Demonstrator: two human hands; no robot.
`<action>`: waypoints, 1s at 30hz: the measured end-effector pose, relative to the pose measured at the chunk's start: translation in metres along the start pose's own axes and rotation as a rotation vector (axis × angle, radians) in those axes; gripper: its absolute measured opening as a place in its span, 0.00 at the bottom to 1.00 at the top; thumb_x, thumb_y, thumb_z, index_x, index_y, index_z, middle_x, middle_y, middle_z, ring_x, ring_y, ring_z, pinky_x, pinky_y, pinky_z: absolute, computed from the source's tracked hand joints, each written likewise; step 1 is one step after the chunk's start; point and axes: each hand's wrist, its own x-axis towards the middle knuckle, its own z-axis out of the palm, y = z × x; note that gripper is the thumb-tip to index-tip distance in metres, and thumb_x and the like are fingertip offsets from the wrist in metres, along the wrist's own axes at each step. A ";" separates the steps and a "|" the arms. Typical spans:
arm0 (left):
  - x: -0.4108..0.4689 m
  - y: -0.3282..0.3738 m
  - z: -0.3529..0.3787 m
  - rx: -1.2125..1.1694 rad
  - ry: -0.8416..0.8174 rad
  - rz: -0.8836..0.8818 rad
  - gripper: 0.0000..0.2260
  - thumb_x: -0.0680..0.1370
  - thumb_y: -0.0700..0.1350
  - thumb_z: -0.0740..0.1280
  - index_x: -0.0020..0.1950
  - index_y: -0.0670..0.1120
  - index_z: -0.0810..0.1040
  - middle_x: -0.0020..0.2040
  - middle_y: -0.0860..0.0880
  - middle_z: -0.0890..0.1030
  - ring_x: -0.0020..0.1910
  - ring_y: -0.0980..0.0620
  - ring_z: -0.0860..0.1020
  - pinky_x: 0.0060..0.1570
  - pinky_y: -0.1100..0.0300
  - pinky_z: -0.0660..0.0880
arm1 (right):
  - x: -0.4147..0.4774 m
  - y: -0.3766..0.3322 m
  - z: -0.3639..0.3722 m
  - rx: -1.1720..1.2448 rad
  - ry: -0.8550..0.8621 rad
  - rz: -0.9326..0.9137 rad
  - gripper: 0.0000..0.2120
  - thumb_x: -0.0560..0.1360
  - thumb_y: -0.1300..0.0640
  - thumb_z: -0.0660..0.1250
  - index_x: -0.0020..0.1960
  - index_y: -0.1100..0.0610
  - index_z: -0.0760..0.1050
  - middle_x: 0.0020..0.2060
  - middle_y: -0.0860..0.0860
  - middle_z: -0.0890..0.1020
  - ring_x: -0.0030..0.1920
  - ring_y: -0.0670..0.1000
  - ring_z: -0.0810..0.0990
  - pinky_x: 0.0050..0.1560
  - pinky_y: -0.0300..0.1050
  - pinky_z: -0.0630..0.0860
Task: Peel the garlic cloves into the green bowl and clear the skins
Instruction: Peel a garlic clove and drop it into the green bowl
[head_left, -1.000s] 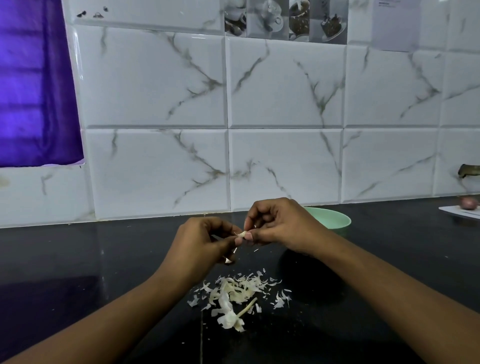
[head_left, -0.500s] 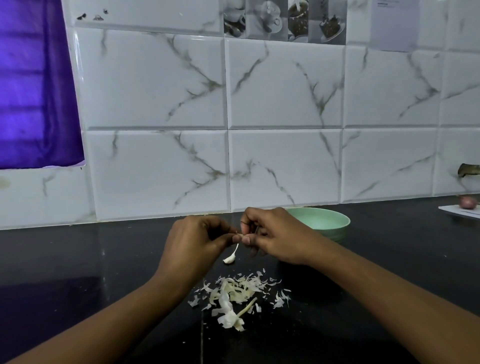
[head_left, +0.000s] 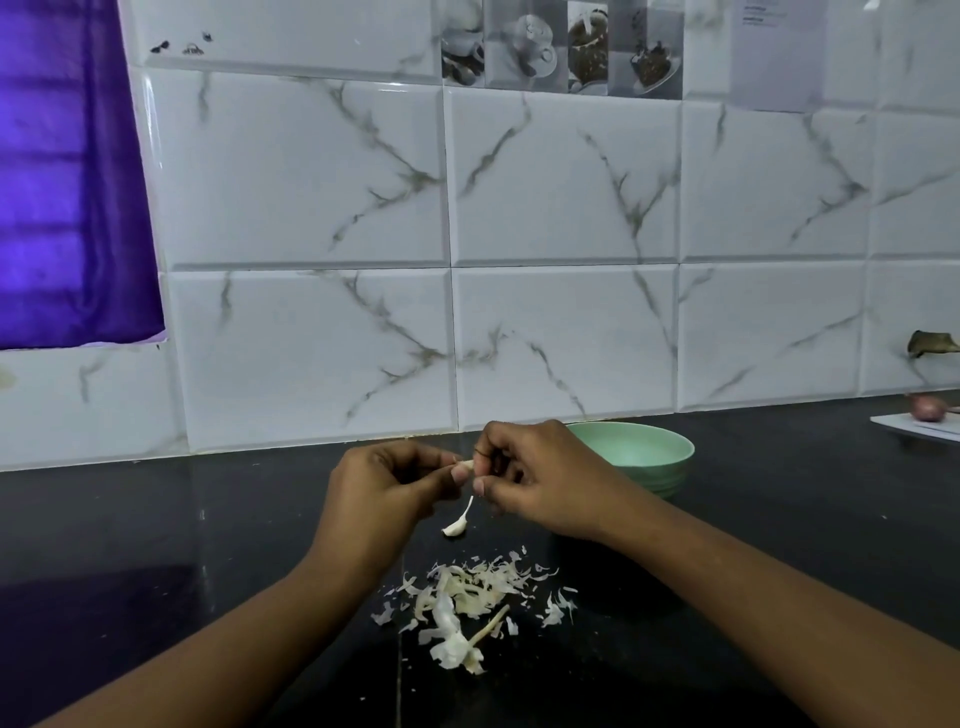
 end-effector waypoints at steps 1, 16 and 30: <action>0.000 0.000 0.000 -0.064 -0.005 -0.029 0.04 0.69 0.43 0.75 0.42 0.45 0.85 0.37 0.47 0.85 0.40 0.52 0.84 0.42 0.57 0.80 | 0.000 0.001 -0.001 -0.016 -0.014 0.012 0.11 0.72 0.61 0.69 0.39 0.47 0.71 0.35 0.44 0.79 0.36 0.44 0.80 0.42 0.43 0.78; -0.006 0.007 0.001 0.175 0.021 0.166 0.04 0.68 0.44 0.77 0.39 0.51 0.84 0.34 0.56 0.84 0.32 0.59 0.83 0.32 0.70 0.74 | 0.000 0.004 -0.001 0.780 0.005 0.400 0.02 0.73 0.64 0.70 0.41 0.61 0.79 0.37 0.57 0.84 0.33 0.48 0.83 0.34 0.38 0.80; -0.003 0.006 -0.002 0.188 0.033 0.234 0.08 0.71 0.41 0.75 0.44 0.53 0.83 0.38 0.59 0.84 0.34 0.58 0.83 0.37 0.62 0.79 | 0.000 0.002 -0.005 0.979 -0.049 0.428 0.01 0.72 0.64 0.70 0.43 0.59 0.78 0.35 0.53 0.84 0.34 0.48 0.83 0.34 0.39 0.80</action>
